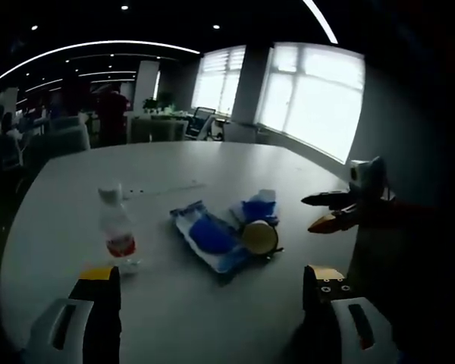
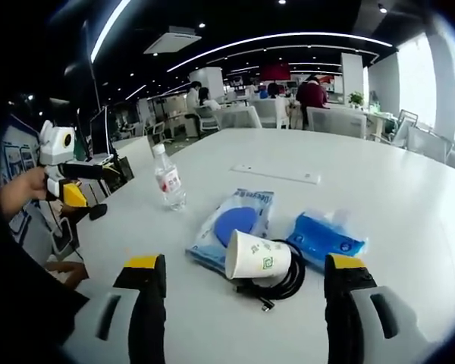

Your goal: Arrange the tabletop items into an orderly group along one side of the table until the central work area is clear of visible clutter.

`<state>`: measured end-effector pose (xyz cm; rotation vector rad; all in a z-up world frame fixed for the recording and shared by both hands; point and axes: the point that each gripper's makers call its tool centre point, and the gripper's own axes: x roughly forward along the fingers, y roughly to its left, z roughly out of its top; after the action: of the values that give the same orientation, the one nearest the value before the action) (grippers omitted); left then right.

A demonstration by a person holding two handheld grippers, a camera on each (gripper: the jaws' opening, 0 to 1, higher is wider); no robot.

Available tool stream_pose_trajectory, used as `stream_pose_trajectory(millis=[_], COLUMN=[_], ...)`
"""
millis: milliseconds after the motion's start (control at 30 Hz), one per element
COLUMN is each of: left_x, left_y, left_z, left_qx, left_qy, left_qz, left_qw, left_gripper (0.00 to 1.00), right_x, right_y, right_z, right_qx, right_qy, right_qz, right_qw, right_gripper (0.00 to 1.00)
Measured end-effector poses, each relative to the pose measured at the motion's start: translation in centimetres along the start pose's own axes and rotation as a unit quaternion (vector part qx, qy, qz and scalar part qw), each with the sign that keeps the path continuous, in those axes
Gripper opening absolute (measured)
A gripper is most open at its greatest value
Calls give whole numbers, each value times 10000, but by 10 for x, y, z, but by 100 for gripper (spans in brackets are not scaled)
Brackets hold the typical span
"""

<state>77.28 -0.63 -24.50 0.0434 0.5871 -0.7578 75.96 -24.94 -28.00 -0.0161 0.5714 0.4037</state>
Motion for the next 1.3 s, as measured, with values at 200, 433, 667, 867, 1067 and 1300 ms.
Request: stream_pose_trajectory(millis=[200,433,667,867,1067,1300], left_x=[0,0,-1,-2,-4,-6], left_y=[-5,-7,-4,-4,-6,-7], left_z=[-1,-2,-3,-5,-7,-10], left_qx=[41,62,48,44,20,-11], left_qy=[32,49,16,2,-3,-14], left_qz=[-17,-46,-57,-83,-77,-89], left_qw=[10000,10000,10000,10000,10000,10000], left_gripper=[98,98,97,96,96,94], right_x=[12,25,39,51,60,70], right_y=[4,7,8,9,8,8], right_z=[1,0,2,-5,-7,-9], right_qx=[-92,-271,-457,-592,-757,-1049], right_qy=[34,110,168,315,441,619], right_qz=[30,4,-126,-199,-361,-561], right_qw=[9999,9996,9987,9976,9955,9910], right_gripper=[70,59,48,38,30,23])
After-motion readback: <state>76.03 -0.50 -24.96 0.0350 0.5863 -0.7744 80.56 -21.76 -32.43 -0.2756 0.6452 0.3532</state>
